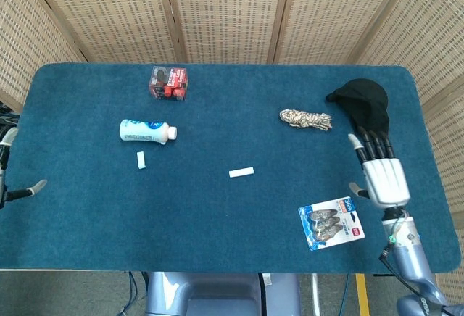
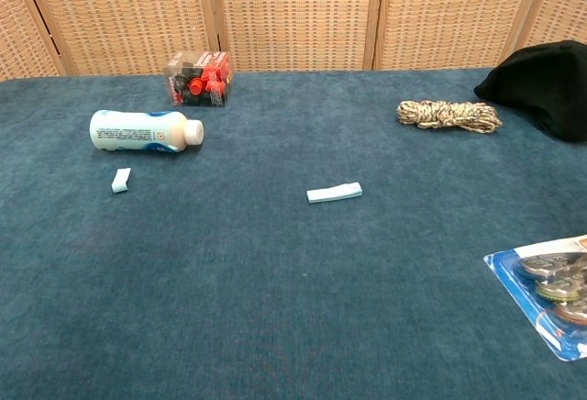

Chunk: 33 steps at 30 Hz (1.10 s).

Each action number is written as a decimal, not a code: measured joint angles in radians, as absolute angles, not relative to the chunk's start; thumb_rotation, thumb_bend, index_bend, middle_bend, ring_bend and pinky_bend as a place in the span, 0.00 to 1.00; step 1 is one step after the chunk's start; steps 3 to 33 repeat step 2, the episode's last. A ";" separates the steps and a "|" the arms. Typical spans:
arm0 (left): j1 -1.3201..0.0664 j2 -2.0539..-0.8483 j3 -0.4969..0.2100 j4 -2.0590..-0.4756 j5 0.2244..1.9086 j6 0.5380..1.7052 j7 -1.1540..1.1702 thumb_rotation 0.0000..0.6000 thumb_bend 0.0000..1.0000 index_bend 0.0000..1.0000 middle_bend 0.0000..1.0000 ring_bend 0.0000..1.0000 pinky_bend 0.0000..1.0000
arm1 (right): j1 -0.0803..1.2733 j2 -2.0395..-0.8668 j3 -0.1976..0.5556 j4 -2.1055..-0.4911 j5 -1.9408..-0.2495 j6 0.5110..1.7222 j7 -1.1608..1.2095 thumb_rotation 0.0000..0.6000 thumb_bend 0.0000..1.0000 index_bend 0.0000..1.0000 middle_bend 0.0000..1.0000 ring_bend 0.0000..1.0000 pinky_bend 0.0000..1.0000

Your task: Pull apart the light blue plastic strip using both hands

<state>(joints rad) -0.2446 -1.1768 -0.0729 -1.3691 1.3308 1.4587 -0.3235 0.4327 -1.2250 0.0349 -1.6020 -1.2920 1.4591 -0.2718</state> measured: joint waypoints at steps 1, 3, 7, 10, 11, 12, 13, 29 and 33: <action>-0.227 -1.167 -0.065 -1.388 1.332 1.466 -0.331 1.00 0.00 0.00 0.00 0.00 0.00 | 0.413 -1.219 0.027 -1.598 -1.304 1.479 -0.260 1.00 0.00 0.00 0.00 0.00 0.00; -0.207 -1.155 -0.054 -1.414 1.335 1.475 -0.337 1.00 0.00 0.00 0.00 0.00 0.00 | 0.388 -1.212 0.018 -1.594 -1.321 1.506 -0.248 1.00 0.00 0.00 0.00 0.00 0.00; -0.207 -1.155 -0.054 -1.414 1.335 1.475 -0.337 1.00 0.00 0.00 0.00 0.00 0.00 | 0.388 -1.212 0.018 -1.594 -1.321 1.506 -0.248 1.00 0.00 0.00 0.00 0.00 0.00; -0.207 -1.155 -0.054 -1.414 1.335 1.475 -0.337 1.00 0.00 0.00 0.00 0.00 0.00 | 0.388 -1.212 0.018 -1.594 -1.321 1.506 -0.248 1.00 0.00 0.00 0.00 0.00 0.00; -0.207 -1.155 -0.054 -1.414 1.335 1.475 -0.337 1.00 0.00 0.00 0.00 0.00 0.00 | 0.388 -1.212 0.018 -1.594 -1.321 1.506 -0.248 1.00 0.00 0.00 0.00 0.00 0.00; -0.207 -1.155 -0.054 -1.414 1.335 1.475 -0.337 1.00 0.00 0.00 0.00 0.00 0.00 | 0.388 -1.212 0.018 -1.594 -1.321 1.506 -0.248 1.00 0.00 0.00 0.00 0.00 0.00; -0.207 -1.155 -0.054 -1.414 1.335 1.475 -0.337 1.00 0.00 0.00 0.00 0.00 0.00 | 0.388 -1.212 0.018 -1.594 -1.321 1.506 -0.248 1.00 0.00 0.00 0.00 0.00 0.00; -0.207 -1.155 -0.054 -1.414 1.335 1.475 -0.337 1.00 0.00 0.00 0.00 0.00 0.00 | 0.388 -1.212 0.018 -1.594 -1.321 1.506 -0.248 1.00 0.00 0.00 0.00 0.00 0.00; -0.207 -1.155 -0.054 -1.414 1.335 1.475 -0.337 1.00 0.00 0.00 0.00 0.00 0.00 | 0.388 -1.212 0.018 -1.594 -1.321 1.506 -0.248 1.00 0.00 0.00 0.00 0.00 0.00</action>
